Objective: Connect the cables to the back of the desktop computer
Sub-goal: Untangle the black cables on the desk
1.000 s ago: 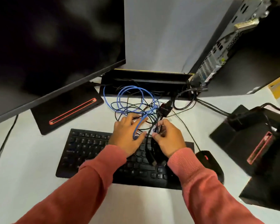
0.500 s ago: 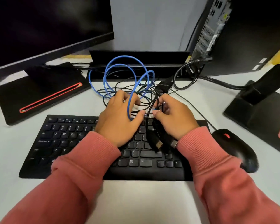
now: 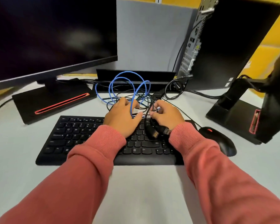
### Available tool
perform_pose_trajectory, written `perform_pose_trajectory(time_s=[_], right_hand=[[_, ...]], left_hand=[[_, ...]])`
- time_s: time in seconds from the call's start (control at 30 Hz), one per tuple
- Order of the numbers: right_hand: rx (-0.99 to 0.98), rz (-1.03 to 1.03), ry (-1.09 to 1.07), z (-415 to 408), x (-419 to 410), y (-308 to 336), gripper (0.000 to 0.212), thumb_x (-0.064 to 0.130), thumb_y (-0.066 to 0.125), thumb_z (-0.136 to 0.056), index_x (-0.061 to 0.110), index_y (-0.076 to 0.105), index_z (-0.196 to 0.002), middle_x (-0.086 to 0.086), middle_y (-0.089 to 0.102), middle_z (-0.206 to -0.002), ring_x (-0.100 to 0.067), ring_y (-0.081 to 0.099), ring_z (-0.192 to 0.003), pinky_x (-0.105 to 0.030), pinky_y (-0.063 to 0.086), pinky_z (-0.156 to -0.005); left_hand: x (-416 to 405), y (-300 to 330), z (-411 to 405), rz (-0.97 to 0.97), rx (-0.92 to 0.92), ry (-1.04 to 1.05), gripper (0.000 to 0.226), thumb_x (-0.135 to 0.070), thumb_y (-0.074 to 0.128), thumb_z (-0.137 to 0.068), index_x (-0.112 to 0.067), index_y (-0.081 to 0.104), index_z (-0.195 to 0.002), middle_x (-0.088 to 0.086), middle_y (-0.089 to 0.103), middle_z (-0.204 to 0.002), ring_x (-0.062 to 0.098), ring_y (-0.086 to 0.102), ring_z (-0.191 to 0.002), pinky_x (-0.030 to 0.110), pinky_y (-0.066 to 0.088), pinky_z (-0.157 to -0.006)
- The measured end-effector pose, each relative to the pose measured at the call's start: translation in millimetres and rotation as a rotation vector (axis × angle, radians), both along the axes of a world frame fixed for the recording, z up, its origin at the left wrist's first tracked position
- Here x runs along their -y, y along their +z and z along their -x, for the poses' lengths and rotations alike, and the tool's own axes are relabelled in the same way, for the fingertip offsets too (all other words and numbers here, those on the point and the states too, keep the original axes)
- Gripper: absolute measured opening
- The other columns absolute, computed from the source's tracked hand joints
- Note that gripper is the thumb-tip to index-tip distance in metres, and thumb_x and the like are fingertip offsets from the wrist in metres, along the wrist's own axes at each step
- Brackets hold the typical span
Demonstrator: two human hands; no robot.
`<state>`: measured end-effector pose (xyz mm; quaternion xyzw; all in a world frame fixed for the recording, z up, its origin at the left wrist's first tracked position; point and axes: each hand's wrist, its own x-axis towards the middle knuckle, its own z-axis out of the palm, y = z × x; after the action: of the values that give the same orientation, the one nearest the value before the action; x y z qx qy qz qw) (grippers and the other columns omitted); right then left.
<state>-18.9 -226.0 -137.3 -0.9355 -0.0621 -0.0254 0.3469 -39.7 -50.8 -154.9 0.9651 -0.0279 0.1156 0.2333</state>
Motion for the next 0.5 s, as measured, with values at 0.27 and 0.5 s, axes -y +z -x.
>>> perform_pose_trajectory(time_s=[0.27,0.5], right_hand=[[-0.012,0.048,0.030,-7,3,-3,0.010,0.034,0.062,-0.096,0.024,0.060,-0.098,0.001,0.062,-0.074,-0.015,0.056,-0.067,-0.027,0.038,-0.058],[-0.074,-0.292,-0.028,-16,19,7,0.011,0.018,0.067,-0.092,0.026,0.064,-0.086,-0.002,0.067,-0.080,-0.018,0.068,-0.068,-0.043,0.059,-0.081]], left_hand=[[-2,-6,-5,-0.012,-0.005,-0.017,0.030,-0.054,0.048,-0.101,-0.043,0.059,-0.127,-0.007,0.047,-0.124,0.018,0.051,-0.119,0.035,0.044,-0.088],[-3,-5,-2,0.046,-0.019,-0.027,0.023,-0.053,0.050,-0.100,-0.044,0.058,-0.119,-0.011,0.045,-0.119,0.014,0.051,-0.115,0.035,0.048,-0.086]])
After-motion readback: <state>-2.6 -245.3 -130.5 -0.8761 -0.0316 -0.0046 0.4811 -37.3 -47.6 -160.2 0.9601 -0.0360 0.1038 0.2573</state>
